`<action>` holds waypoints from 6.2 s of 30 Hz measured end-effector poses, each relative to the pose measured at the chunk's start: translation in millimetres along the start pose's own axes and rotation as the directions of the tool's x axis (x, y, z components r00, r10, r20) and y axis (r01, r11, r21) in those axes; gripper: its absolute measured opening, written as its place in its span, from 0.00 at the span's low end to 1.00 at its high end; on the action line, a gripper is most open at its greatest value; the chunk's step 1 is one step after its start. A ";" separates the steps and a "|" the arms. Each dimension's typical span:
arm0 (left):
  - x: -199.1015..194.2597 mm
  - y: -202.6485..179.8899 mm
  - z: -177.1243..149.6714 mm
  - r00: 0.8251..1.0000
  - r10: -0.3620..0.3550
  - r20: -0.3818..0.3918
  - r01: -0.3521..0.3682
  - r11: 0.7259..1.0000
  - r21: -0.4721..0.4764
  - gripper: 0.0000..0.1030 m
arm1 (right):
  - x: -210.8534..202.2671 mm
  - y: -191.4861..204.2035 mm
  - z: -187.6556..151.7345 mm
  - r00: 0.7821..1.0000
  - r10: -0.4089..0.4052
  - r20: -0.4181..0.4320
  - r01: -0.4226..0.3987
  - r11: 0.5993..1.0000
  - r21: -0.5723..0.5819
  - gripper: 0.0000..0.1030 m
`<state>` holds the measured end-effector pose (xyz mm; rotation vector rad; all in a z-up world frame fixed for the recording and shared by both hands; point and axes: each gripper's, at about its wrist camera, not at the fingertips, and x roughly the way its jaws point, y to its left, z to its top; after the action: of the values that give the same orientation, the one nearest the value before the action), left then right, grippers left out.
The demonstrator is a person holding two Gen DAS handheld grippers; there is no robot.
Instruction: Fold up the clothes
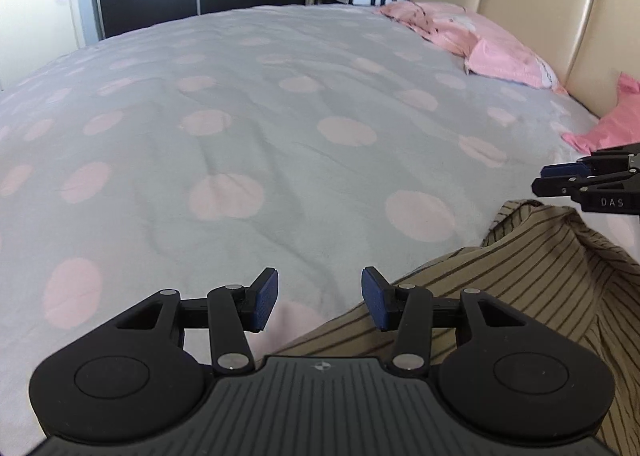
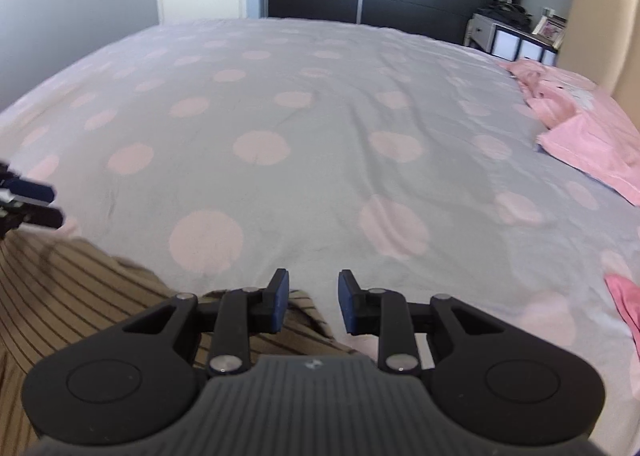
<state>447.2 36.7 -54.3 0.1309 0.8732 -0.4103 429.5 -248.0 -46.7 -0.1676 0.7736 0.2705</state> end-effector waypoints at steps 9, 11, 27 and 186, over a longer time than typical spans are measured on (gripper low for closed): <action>13.0 -27.1 -23.9 1.000 -0.027 0.003 0.026 0.989 0.148 0.42 | 13.5 12.1 -36.9 0.998 -0.027 -0.049 0.020 0.990 -0.141 0.17; 10.6 -30.8 -26.4 0.999 -0.038 0.013 0.035 0.986 0.163 0.41 | 6.8 13.4 -42.5 0.998 -0.052 -0.028 0.048 0.988 -0.150 0.11; -1.6 -50.4 -7.3 0.993 -0.072 0.091 0.054 0.981 0.188 0.15 | -26.1 2.6 -67.5 0.999 -0.014 0.046 0.016 0.999 -0.050 0.06; -285.6 -89.2 -194.3 0.963 0.268 -0.006 -0.268 0.964 0.004 0.41 | -349.0 -32.0 -414.5 0.887 0.238 -0.395 -0.126 0.949 0.290 0.10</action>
<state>109.2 93.3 45.1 0.2505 0.8478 -0.1582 -75.0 -443.4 -90.1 0.0998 1.2573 0.3149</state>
